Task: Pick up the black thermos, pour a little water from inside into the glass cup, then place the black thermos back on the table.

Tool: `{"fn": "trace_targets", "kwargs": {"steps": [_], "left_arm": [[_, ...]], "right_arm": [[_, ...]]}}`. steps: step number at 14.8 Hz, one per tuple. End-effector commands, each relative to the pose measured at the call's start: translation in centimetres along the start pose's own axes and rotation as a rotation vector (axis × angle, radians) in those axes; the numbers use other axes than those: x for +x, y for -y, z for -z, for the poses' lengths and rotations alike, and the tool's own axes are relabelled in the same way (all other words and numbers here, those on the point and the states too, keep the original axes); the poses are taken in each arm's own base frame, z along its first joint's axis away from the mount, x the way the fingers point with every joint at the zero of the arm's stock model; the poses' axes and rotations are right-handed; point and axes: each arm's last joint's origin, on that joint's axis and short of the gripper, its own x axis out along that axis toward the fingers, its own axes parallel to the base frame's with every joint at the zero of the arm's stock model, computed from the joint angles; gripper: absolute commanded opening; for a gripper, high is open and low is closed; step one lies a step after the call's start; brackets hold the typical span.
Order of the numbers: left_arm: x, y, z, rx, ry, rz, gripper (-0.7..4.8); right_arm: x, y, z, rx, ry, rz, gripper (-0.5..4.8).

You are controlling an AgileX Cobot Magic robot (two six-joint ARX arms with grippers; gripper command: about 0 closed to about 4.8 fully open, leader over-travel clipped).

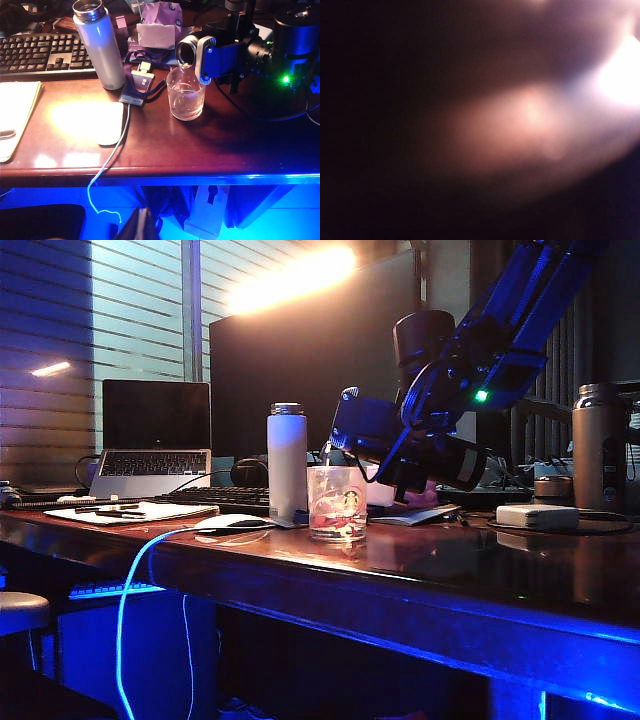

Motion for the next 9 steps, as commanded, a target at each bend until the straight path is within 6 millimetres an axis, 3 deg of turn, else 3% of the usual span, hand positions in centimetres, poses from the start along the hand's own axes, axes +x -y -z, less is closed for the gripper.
{"fn": "trace_targets", "kwargs": {"steps": [1, 9], "left_arm": [[-0.24, 0.05, -0.28, 0.007, 0.019, -0.003, -0.05], [-0.24, 0.05, -0.28, 0.007, 0.019, -0.003, -0.05]], "right_arm": [[-0.18, 1.74, -0.55, 0.011, 0.025, 0.091, 0.1], [0.02, 1.91, -0.07, 0.012, 0.013, 0.093, 0.1]]}}
